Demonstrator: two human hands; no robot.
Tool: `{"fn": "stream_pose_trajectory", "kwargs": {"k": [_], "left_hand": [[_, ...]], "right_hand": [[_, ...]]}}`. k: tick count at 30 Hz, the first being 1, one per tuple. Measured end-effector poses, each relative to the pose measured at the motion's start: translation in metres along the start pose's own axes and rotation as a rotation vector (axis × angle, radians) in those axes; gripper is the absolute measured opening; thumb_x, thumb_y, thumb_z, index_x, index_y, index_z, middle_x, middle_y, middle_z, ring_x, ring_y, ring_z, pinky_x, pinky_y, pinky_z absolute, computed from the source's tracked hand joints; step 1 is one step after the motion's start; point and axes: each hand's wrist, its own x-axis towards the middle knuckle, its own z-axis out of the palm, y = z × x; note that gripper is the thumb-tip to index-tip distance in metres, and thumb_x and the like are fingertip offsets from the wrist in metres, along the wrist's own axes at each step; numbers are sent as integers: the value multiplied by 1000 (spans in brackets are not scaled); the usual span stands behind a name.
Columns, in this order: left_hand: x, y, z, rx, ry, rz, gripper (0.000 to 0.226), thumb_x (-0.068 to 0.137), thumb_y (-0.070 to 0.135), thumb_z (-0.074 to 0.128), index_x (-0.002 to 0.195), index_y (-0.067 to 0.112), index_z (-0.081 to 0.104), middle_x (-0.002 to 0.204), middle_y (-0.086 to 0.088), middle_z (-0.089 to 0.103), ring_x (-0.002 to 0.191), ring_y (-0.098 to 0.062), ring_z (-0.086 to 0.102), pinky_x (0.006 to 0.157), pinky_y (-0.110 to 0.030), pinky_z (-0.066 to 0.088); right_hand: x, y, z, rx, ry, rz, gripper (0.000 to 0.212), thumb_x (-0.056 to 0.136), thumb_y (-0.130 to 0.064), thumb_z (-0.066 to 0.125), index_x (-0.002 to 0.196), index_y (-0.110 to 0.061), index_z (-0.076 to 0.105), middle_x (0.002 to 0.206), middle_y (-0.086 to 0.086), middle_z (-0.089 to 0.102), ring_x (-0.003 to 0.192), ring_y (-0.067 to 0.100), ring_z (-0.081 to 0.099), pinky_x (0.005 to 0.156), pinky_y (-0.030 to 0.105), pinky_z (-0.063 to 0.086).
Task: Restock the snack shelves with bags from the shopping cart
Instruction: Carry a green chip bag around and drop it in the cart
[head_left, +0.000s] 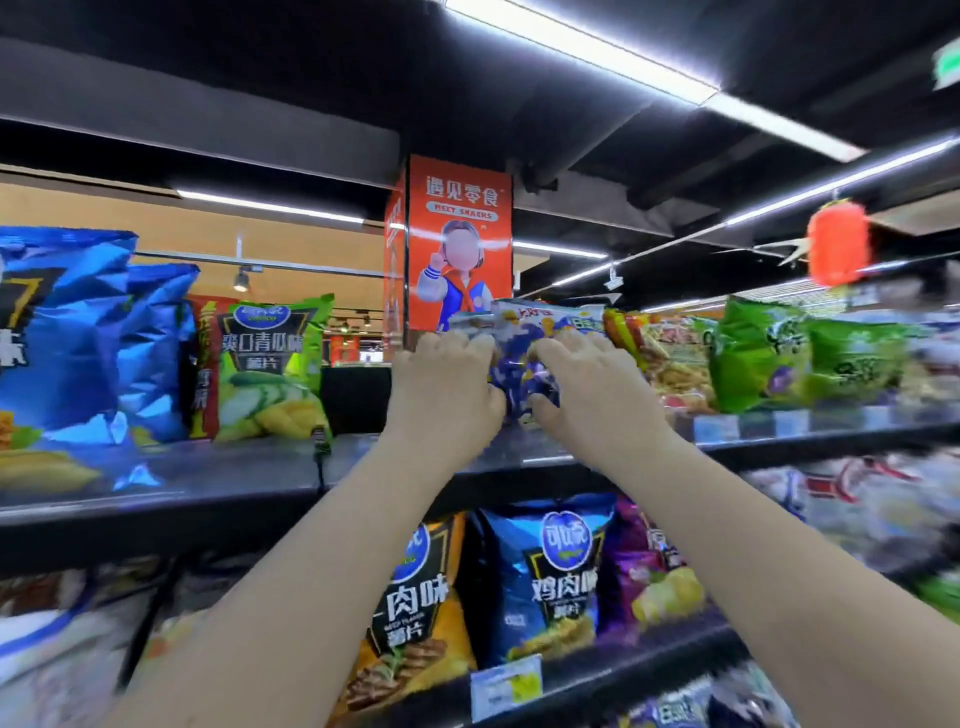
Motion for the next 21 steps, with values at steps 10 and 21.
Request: {"fn": "stream_pose_trajectory", "kwargs": {"k": [10,21], "left_hand": [[-21,252,51,-198,-155,160,38,84,39,56,119,23,54,120,-4,55,118,-31,45,94,-43,35],[-82,606,114,-534,-369,411,39,83,36,55,121,25,52,120,-1,54,118,-28,44,92,-42,34]], "right_hand": [[-156,188,-39,-386,-236,211,42,64,-26,78,100,-15,59,93,7,60,88,32,59,66,37,46],[-385,442,-120,-515,-536,515,34,92,-21,52,125,-18,45,120,5,51,110,29,48,84,40,41]]}}
